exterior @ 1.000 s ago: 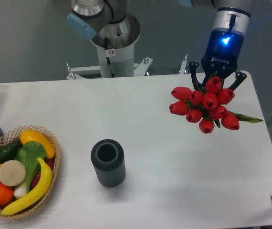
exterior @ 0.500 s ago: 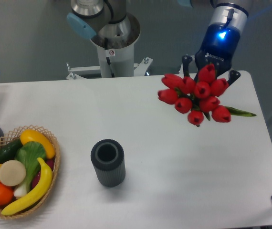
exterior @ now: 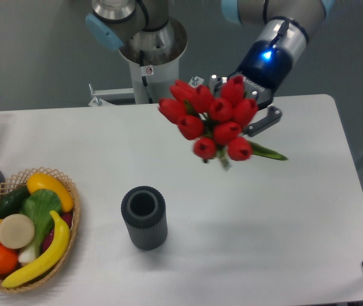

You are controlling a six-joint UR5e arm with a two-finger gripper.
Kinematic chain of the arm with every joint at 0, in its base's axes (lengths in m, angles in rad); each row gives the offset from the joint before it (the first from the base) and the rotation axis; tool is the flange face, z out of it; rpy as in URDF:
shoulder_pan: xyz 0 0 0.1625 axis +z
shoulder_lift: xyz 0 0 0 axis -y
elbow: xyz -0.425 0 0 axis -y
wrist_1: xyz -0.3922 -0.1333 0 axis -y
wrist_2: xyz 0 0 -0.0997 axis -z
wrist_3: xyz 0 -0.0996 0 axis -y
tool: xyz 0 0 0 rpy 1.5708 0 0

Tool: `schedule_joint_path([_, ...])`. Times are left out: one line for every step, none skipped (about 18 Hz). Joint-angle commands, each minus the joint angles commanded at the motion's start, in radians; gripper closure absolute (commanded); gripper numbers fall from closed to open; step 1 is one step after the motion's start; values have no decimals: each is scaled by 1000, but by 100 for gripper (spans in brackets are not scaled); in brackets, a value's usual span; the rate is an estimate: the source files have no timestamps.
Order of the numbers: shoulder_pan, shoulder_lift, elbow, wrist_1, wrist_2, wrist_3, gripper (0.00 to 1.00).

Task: Insert the flowers into the vase
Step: 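Carry the tulip bunch toward the grey vase, stems pointing down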

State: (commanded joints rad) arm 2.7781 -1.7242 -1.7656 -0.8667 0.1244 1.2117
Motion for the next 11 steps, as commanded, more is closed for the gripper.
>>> schedule_joint_path([-3,-2,-5,0,-18,14,63])
schedule_joint_path([-11,-2,-5,0,-47,25,63])
schedule_joint_path([-24,-5,-3,0,-75,28,63])
schedule_joint_path([-35,-12,-5,0,-92,28,63])
schedule_joint_path([-46,-17,-6,0,-106,31,63])
schedule_joint_path([-54,-20,-12,0,-115,40,63])
schedule_joint_path([-63,-24,-14,0,-126,51,63])
schedule_joint_path([-72,-29,-14,0,-140,60,63])
schedule_joint_path([-78,-43,-9,0,-152,68,63])
schedule_joint_path([-83,-51,-9,0,-160,69,63])
schedule_joint_path([-95,-58,-9,0,-161,71,63])
